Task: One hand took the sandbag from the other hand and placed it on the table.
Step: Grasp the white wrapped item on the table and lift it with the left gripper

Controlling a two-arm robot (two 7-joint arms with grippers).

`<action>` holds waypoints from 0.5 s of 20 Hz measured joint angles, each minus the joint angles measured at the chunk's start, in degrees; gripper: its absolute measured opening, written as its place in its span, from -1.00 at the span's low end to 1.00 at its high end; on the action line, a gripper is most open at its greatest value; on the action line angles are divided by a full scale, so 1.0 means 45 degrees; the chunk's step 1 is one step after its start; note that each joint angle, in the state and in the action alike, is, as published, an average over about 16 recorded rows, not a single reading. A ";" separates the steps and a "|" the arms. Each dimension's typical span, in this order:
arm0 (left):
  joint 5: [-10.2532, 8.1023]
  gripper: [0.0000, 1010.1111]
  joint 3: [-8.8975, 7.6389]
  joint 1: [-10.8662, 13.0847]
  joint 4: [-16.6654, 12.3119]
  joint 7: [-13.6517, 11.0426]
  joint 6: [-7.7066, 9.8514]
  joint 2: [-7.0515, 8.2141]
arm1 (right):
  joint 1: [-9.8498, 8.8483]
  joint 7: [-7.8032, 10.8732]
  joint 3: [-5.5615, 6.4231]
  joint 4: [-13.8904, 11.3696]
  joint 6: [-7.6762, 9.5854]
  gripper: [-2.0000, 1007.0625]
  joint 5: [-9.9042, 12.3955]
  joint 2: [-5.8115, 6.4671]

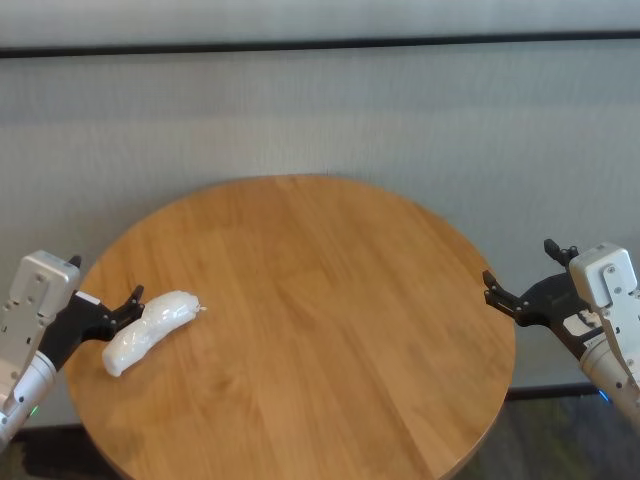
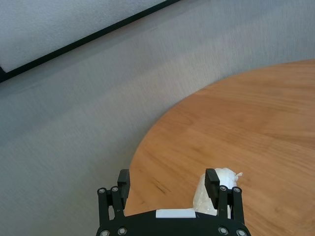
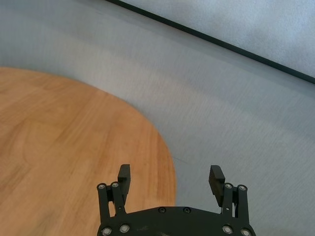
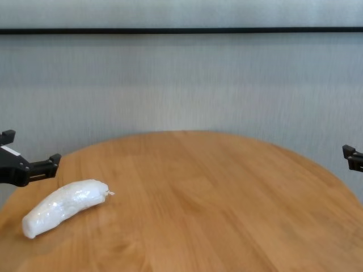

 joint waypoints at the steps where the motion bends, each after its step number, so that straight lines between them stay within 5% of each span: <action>1: -0.0007 0.98 -0.0006 0.0010 -0.0014 -0.0024 0.0016 0.0006 | 0.0000 0.0000 0.0000 0.0000 0.0000 1.00 0.0000 0.0000; 10: -0.0164 0.98 -0.0113 0.0223 -0.0303 -0.0596 0.0383 0.0208 | 0.0000 0.0000 0.0000 0.0000 0.0000 1.00 0.0000 0.0000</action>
